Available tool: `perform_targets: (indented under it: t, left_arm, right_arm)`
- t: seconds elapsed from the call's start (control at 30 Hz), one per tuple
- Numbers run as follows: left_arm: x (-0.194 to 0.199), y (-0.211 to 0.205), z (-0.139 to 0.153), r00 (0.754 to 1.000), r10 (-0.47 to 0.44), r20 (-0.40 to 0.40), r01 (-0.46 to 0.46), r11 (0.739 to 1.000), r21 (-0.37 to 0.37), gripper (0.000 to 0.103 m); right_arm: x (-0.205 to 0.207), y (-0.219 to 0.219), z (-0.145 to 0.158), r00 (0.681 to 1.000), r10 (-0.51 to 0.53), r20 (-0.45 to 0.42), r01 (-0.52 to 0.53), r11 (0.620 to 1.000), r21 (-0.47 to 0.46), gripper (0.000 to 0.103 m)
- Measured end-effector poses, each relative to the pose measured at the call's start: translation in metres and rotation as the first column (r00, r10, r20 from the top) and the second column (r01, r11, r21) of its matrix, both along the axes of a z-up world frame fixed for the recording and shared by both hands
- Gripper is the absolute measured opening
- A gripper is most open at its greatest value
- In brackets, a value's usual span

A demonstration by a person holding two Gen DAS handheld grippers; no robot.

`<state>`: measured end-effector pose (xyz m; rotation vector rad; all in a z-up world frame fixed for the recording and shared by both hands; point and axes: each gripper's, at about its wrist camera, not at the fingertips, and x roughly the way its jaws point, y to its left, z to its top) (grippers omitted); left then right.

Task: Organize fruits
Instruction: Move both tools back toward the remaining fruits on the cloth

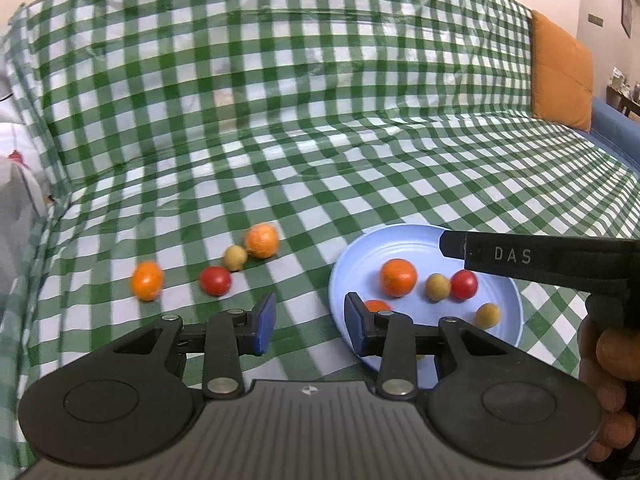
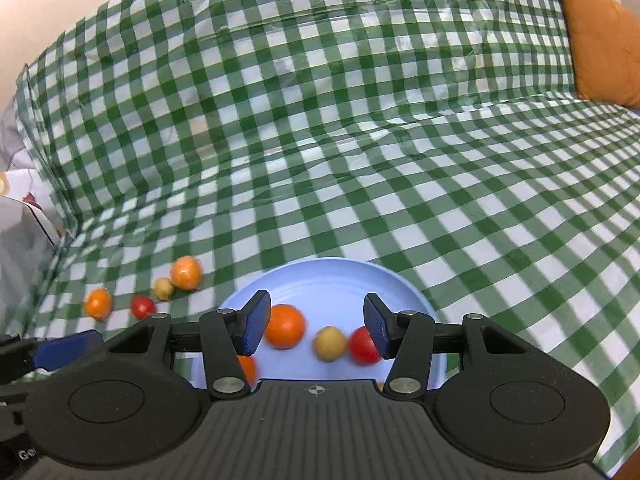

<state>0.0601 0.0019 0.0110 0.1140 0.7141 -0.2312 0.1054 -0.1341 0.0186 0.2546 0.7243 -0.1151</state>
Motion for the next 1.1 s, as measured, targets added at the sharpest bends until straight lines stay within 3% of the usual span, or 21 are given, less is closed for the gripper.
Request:
perform_targets:
  t: [0.2,0.3,0.67,0.8,0.97,1.1]
  left_arm:
    - [0.002,0.031,0.005,0.998,0.067,-0.003,-0.067,0.998,-0.013,0.042]
    - [0.01,0.047,0.001,0.991,0.127,-0.049,-0.128,0.992,-0.009,0.038]
    - [0.054,0.101,-0.015,0.927,0.275,-0.256,-0.32,0.935,-0.155,0.037]
    - [0.063,0.105,-0.018,0.913,0.279,-0.298,-0.345,0.917,-0.198,0.037]
    - [0.081,0.098,-0.026,0.914,0.273,-0.3,-0.332,0.929,-0.165,0.037]
    - [0.101,0.096,-0.034,0.904,0.285,-0.318,-0.349,0.923,-0.164,0.037]
  right_arm:
    - [0.003,0.033,0.001,0.998,0.056,0.004,-0.056,0.998,0.004,0.054]
    - [0.009,0.047,-0.002,0.997,0.082,-0.004,-0.082,0.997,0.017,0.054]
    - [0.034,0.081,-0.015,0.986,0.169,0.001,-0.168,0.984,0.064,0.053]
    - [0.046,0.082,-0.022,0.986,0.164,0.023,-0.166,0.979,0.122,0.053]
    - [0.069,0.085,-0.028,0.989,0.144,0.044,-0.15,0.971,0.184,0.053]
    - [0.093,0.084,-0.036,0.993,0.109,0.04,-0.115,0.969,0.22,0.053]
